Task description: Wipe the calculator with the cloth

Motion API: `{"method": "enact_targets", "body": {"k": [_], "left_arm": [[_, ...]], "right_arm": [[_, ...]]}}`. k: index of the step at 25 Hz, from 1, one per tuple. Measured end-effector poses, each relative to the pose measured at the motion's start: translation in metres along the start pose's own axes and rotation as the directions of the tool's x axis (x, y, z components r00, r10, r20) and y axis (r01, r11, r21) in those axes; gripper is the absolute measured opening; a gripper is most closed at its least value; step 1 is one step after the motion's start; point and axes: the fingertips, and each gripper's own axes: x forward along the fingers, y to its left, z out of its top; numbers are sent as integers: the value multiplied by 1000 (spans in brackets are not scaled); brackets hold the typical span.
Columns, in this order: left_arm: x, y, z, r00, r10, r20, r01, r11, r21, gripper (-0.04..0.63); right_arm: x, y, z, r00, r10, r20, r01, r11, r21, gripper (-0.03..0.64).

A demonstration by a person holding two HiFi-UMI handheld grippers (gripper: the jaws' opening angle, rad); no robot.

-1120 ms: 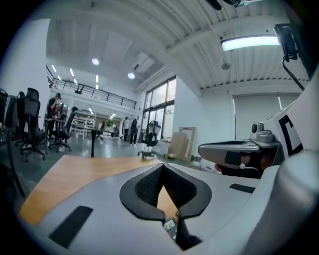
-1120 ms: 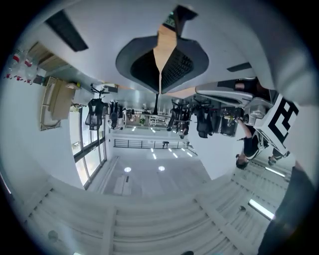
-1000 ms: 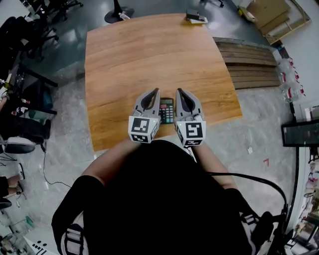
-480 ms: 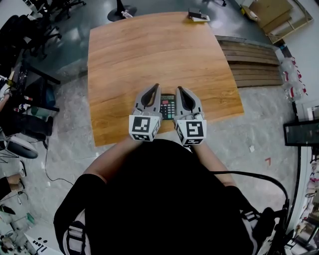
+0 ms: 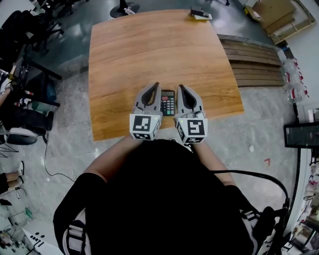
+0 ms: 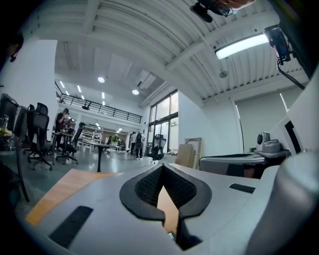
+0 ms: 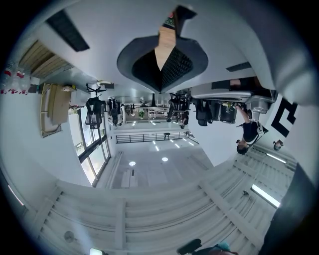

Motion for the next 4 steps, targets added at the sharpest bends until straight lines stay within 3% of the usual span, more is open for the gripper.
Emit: {"method": "enact_targets", "body": {"k": [4], "left_arm": [[-4,-2,0,1000,10,-2,-10,1000,0,6]], "right_arm": [[-4,3,3,1000,10,13,-10,1000,2,14]]}}
